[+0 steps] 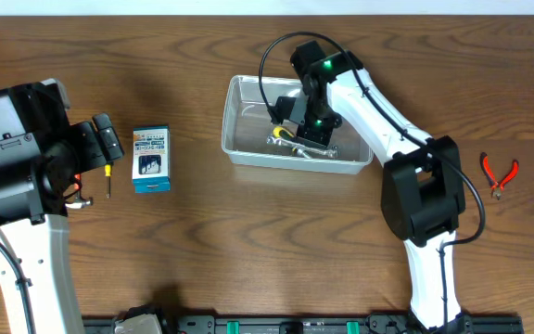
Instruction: Pack container
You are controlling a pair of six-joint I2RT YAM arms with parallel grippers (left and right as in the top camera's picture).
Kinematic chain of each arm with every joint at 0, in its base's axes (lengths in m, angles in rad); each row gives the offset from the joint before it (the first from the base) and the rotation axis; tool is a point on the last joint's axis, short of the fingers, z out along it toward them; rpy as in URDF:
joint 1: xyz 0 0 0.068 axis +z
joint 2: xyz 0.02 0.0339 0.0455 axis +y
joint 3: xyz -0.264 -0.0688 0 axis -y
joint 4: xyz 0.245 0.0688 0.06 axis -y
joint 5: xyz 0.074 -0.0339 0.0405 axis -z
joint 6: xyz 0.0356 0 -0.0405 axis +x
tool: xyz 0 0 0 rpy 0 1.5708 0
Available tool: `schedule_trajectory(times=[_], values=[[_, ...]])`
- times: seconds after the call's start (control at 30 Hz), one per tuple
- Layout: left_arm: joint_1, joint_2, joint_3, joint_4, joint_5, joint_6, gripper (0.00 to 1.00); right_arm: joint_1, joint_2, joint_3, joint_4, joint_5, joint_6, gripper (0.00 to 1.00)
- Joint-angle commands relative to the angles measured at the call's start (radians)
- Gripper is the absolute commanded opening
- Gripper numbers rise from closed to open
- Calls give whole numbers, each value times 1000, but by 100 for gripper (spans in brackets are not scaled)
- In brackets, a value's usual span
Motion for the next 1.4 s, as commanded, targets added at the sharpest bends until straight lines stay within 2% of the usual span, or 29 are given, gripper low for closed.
schedule_trajectory(times=[0.0, 0.2, 0.33, 0.5, 0.53, 0.57, 0.73, 0.87, 1.07, 1.37], values=[[-5, -2, 10, -3, 10, 21, 98, -9, 37, -1, -3, -20, 5, 30], [-5, -2, 10, -12, 10, 51, 98, -10, 35, 0, -3, -16, 5, 52], [-30, -2, 10, -21, 10, 93, 98, -22, -4, 20, -2, -3, 51, 58], [-90, -2, 10, -37, 10, 131, 98, -62, -115, 110, -12, 24, 145, 73], [-100, -2, 10, -42, 10, 130, 98, -77, -147, 138, -23, 35, 184, 78], [-109, -2, 10, -49, 10, 130, 98, -92, -175, 162, -30, 47, 229, 99], [-128, 8, 10, -78, 10, 134, 98, -236, -343, 243, -95, 85, 514, 99], [-128, 78, 14, -81, 10, 125, 98, -380, -451, 243, -164, 85, 660, 99], [-128, 289, 63, -76, 10, 107, 98, -535, -513, 243, -276, 75, 679, 99], [-129, 486, 64, 97, 10, 187, 98, -564, -509, 239, -268, 68, 677, 99]])
